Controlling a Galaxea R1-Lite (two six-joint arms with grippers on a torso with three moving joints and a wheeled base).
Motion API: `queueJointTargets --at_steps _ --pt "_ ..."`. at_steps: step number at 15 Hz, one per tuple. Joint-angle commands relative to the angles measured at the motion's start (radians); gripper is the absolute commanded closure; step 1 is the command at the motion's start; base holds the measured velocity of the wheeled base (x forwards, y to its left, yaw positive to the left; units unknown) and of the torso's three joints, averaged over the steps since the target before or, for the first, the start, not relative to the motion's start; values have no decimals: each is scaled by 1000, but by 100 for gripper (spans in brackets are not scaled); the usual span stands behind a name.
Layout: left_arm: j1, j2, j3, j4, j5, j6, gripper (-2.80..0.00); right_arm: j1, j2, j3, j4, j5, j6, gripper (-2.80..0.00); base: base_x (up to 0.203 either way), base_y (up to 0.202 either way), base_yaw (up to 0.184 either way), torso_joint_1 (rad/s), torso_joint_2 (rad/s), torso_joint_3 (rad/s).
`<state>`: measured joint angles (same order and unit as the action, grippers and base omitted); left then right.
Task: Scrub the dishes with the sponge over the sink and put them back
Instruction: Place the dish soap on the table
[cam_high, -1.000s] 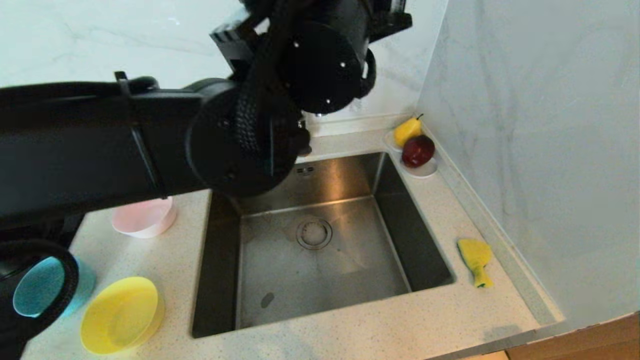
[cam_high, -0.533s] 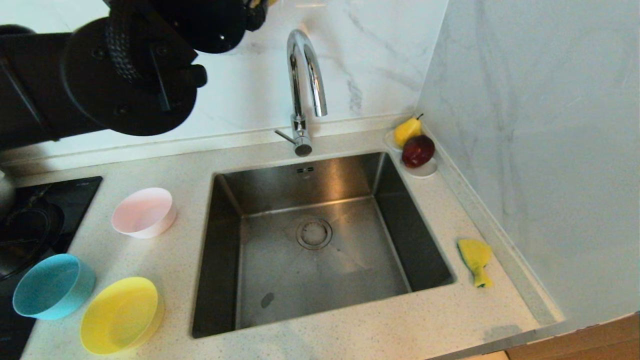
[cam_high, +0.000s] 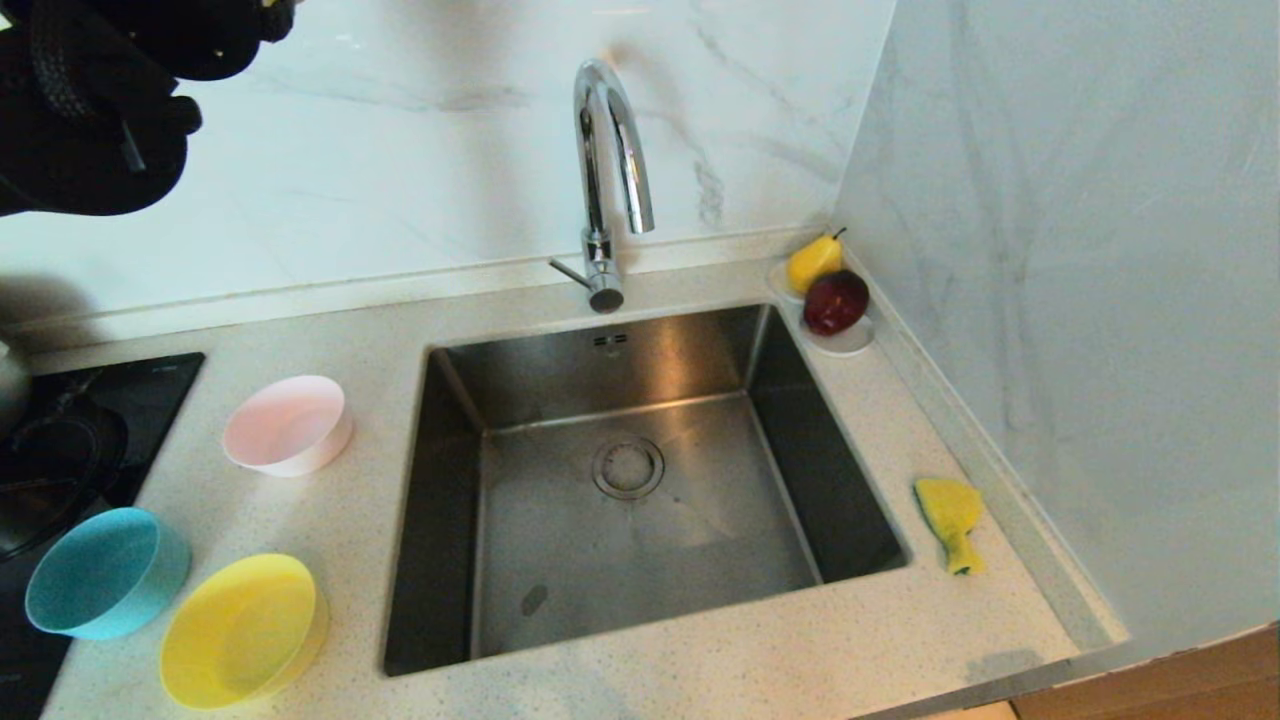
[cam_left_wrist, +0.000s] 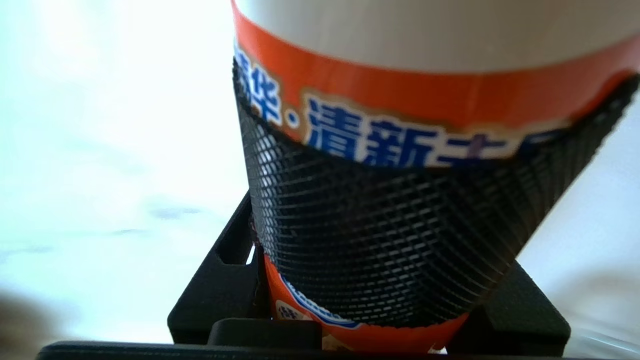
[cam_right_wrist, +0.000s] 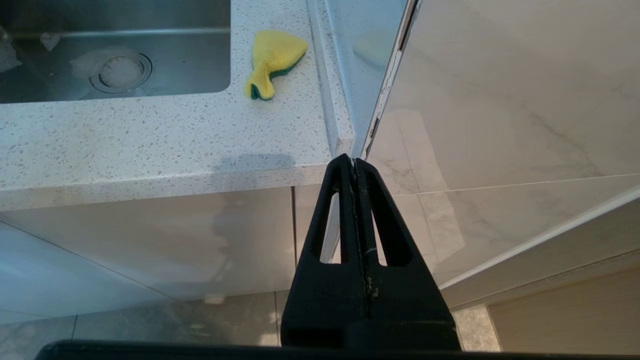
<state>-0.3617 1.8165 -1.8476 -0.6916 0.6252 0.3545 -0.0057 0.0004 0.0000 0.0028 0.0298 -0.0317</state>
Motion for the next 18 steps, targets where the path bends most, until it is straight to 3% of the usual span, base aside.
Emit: queueJointTargets --at_steps 1,7,12,18 --pt "113 -23 38 -3 1 -23 0 0 0 0 0 1 -1 0 0 0 0 0 0 0" --pt "312 -45 133 17 4 -161 0 0 0 2 0 1 -1 0 0 0 0 0 0 0" --pt "486 -43 222 205 1 -338 0 0 0 1 0 1 -1 0 0 0 0 0 0 0" --pt "579 68 263 222 8 -438 0 1 0 1 0 1 -1 0 0 0 0 0 0 0"
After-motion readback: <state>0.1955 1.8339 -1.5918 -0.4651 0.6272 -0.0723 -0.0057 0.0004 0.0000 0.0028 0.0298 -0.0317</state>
